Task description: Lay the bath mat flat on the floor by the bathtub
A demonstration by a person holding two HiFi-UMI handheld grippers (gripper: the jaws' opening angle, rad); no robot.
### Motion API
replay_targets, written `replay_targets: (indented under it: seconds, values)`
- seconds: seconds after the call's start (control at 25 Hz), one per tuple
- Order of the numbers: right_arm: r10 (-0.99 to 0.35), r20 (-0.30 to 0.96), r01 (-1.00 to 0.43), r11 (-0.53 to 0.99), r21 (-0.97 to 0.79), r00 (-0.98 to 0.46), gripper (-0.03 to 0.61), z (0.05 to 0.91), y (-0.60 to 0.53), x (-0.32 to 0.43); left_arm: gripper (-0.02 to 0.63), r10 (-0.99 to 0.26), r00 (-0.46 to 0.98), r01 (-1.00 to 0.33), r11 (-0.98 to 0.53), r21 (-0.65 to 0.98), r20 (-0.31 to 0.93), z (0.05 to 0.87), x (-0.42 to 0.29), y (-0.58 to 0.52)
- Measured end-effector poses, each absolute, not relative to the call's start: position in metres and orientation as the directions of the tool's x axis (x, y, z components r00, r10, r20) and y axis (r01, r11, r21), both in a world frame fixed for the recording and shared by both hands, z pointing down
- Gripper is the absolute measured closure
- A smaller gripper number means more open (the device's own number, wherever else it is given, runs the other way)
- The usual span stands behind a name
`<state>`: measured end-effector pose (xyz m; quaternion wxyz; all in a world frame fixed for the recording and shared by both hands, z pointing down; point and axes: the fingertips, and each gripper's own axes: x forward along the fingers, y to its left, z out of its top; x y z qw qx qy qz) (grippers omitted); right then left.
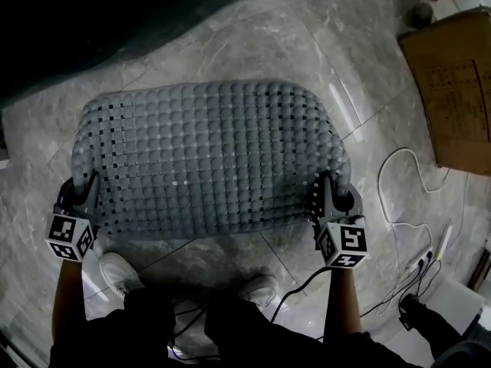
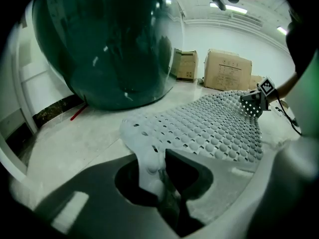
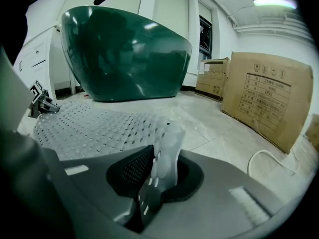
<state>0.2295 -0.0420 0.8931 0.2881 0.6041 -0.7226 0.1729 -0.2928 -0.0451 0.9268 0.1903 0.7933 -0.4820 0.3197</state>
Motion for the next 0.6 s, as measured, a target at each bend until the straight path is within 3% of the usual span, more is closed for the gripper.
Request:
replay_targets:
  seconds: [0.6]
  values:
    - [-0.721, 0.692, -0.978, 0.171, 0.119, -0.042, 0.466, 0.914, -0.045, 0.246, 0.503, -0.611, 0.309, -0.89, -0.456, -0.005, 0.729, 0.941, -0.304, -0.05]
